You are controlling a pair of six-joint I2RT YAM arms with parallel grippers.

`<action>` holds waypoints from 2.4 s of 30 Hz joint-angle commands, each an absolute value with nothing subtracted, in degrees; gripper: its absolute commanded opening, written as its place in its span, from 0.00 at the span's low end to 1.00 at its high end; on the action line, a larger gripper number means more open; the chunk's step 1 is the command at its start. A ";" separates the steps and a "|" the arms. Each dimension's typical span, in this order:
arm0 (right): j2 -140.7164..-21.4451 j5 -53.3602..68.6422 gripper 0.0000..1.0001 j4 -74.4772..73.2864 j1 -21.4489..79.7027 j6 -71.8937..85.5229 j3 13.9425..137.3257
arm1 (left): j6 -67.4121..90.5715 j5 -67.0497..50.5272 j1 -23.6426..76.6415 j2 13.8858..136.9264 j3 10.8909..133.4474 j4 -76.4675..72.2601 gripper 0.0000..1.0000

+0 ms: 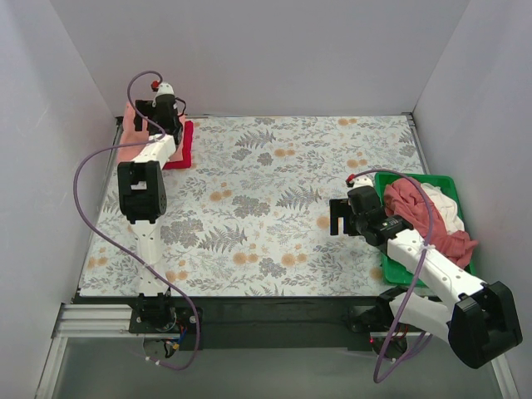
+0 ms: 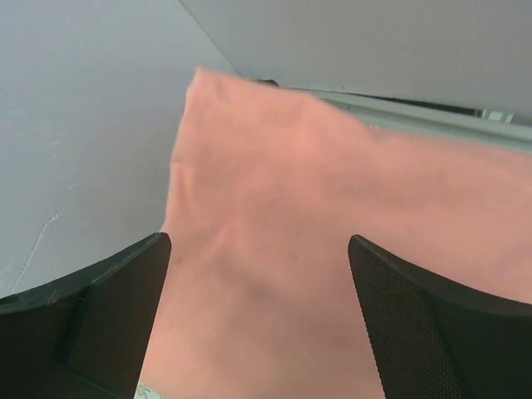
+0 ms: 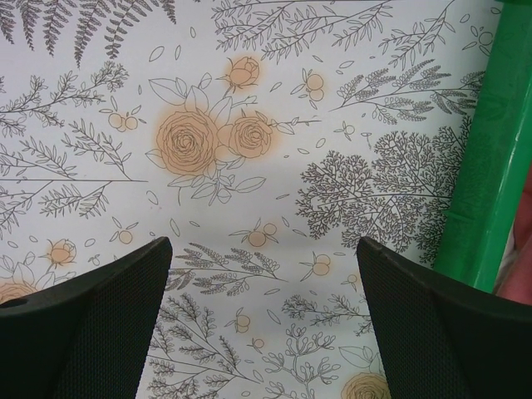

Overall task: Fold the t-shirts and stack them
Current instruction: Neatly place the folded tshirt to the corner

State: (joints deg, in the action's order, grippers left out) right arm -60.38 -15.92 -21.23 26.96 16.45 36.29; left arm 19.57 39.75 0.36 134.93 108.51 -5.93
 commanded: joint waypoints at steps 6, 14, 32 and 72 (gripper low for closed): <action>-59.59 -14.50 0.98 -21.18 26.54 17.40 38.94 | 28.73 37.18 0.09 128.33 113.12 2.10 0.89; -54.86 -12.57 0.98 -22.67 26.63 18.02 37.53 | 34.71 33.31 0.09 122.17 111.18 8.69 0.91; -46.05 -9.14 0.98 -24.96 26.54 18.28 33.05 | 41.75 22.68 3.87 119.96 108.19 22.93 0.92; -50.98 -11.78 0.98 -25.66 26.54 16.44 34.01 | 40.52 27.34 2.81 132.63 111.62 24.26 0.47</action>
